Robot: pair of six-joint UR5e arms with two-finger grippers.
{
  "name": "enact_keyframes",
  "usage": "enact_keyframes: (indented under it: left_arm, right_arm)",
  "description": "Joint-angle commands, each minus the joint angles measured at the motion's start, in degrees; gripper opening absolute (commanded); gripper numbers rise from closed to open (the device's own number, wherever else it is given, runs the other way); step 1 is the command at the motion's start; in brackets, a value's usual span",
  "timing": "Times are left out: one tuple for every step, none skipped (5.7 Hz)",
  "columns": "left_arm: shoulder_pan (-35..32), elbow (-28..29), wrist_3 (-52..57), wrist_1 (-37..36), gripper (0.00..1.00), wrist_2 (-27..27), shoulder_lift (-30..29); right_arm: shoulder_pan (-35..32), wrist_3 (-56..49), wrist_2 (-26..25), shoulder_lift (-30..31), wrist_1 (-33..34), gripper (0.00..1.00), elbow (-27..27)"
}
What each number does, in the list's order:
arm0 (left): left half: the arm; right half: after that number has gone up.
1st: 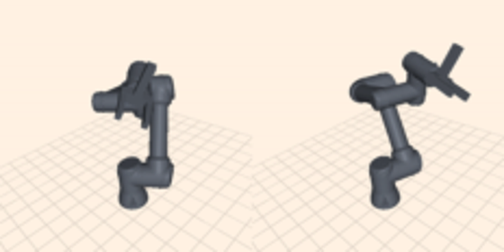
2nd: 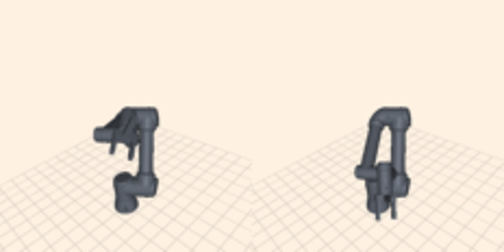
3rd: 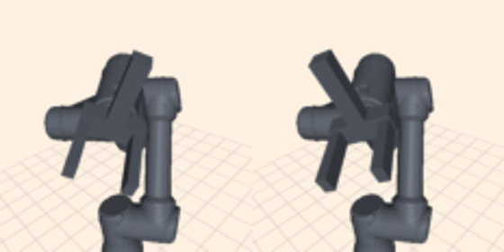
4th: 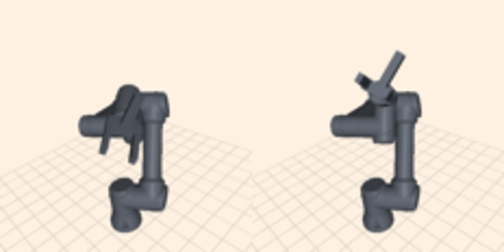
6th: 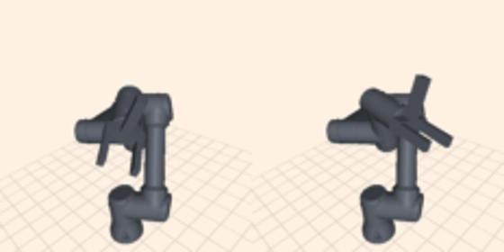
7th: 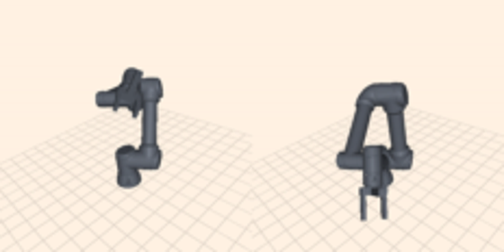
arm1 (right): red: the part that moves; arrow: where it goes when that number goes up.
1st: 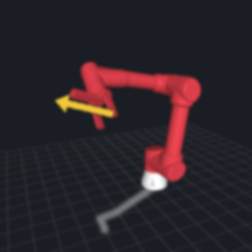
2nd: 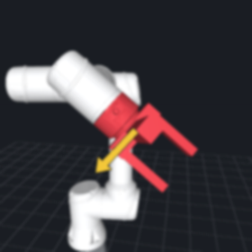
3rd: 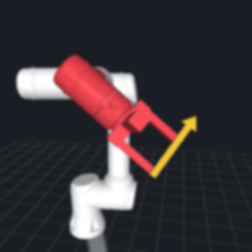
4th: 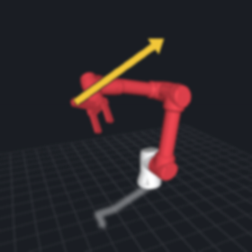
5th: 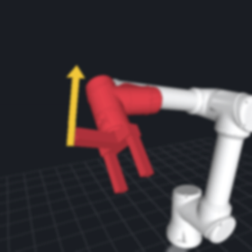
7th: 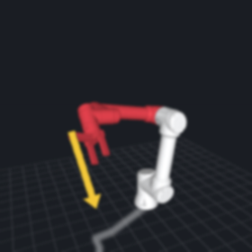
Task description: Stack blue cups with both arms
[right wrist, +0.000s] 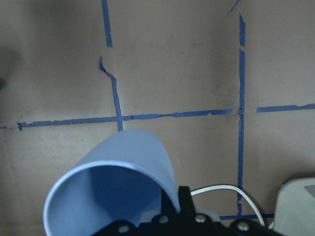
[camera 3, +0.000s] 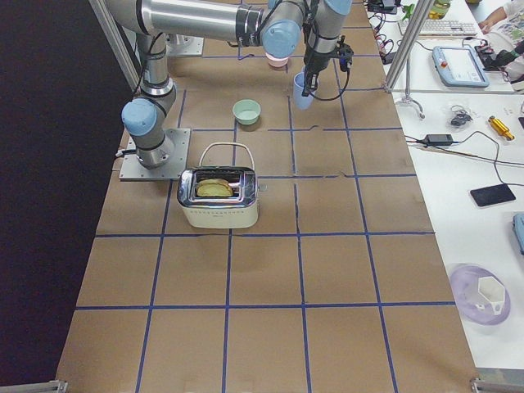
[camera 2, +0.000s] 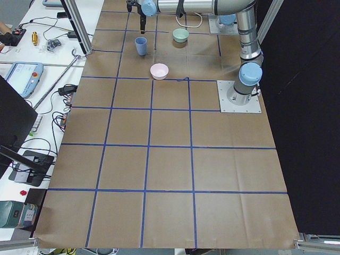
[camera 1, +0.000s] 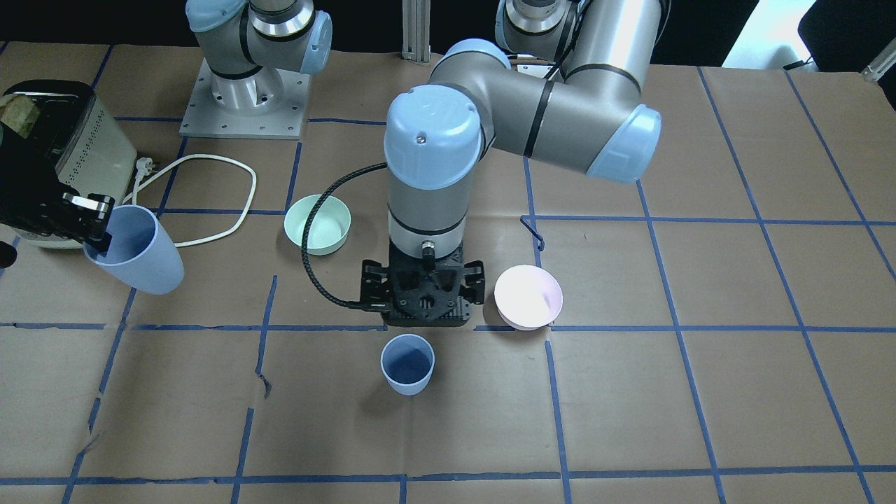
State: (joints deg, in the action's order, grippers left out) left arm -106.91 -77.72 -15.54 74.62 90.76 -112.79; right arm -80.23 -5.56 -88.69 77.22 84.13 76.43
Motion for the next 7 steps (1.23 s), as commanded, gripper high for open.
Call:
enact_keyframes:
  left_arm:
    - [9.4,-5.56,15.38,10.15,0.99,0.12,10.96]
    - [14.4,-9.34,21.46,10.63,0.99,0.04,14.84]
    - [15.93,-12.25,22.13,12.03,0.99,0.12,18.19]
    - [15.86,-12.89,22.22,13.43,0.99,0.21,20.49]
    - [15.86,-11.33,22.14,17.02,0.99,0.21,20.6]
    - [15.77,-11.31,22.22,17.31,0.99,0.12,20.68]
    - [15.69,-11.31,22.22,17.23,0.99,-0.05,20.6]
  right_arm:
    - [-6.57,8.85,0.71,-2.32,3.66,0.08,-1.45]
    - [-9.82,13.51,0.71,-4.69,4.54,0.08,-3.72]
    - [-14.99,21.56,0.71,-7.67,5.07,0.08,-7.57]
    - [-20.61,29.47,0.71,-11.7,5.34,0.08,-12.48]
    - [-24.06,35.12,1.41,-15.22,5.34,0.08,-16.8]
    - [-25.83,39.0,2.37,-17.43,5.52,0.08,-18.32]
    - [-25.94,38.35,2.38,-19.45,6.21,0.08,-18.16]
